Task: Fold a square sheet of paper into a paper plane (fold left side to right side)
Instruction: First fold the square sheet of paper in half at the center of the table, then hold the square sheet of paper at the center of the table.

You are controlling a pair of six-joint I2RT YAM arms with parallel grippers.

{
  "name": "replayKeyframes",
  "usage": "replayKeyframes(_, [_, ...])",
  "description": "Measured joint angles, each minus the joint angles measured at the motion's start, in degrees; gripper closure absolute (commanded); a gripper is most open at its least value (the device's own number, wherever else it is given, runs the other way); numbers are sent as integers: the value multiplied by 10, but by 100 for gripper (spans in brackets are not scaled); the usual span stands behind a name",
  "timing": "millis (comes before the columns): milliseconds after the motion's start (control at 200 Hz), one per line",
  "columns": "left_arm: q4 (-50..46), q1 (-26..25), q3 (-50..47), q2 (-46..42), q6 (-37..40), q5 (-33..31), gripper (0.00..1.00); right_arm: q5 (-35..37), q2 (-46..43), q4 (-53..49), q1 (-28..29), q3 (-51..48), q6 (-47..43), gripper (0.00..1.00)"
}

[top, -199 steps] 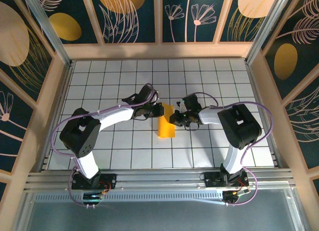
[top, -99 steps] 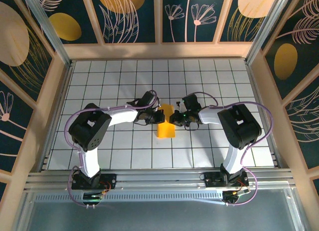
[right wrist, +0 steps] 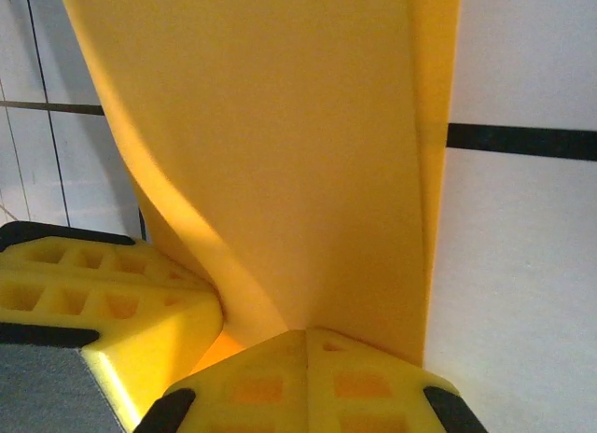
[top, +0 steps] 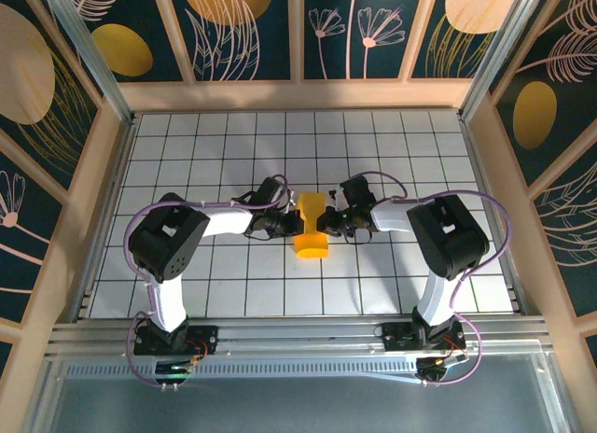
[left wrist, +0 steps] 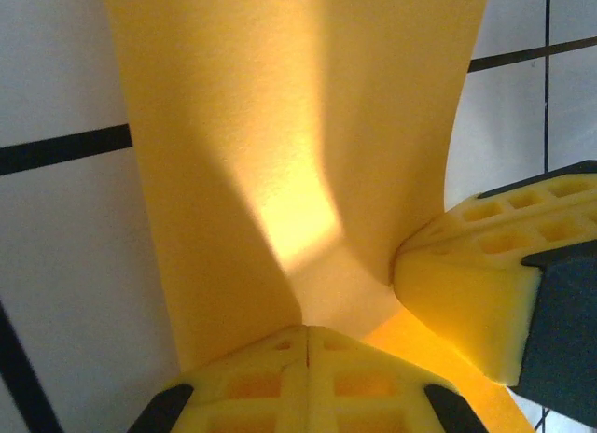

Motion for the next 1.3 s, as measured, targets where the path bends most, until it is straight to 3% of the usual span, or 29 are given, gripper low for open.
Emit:
replayKeyframes(501, [9, 47, -69, -75, 7, -9, 100, 0, 0, 0, 0, 1, -4, 100])
replayKeyframes(881, [48, -7, -24, -38, -2, 18, 100, 0, 0, 0, 0, 1, -4, 100])
replayKeyframes(1301, [34, -9, -14, -2, -3, 7, 100, 0, -1, 0, 0, 1, -4, 100])
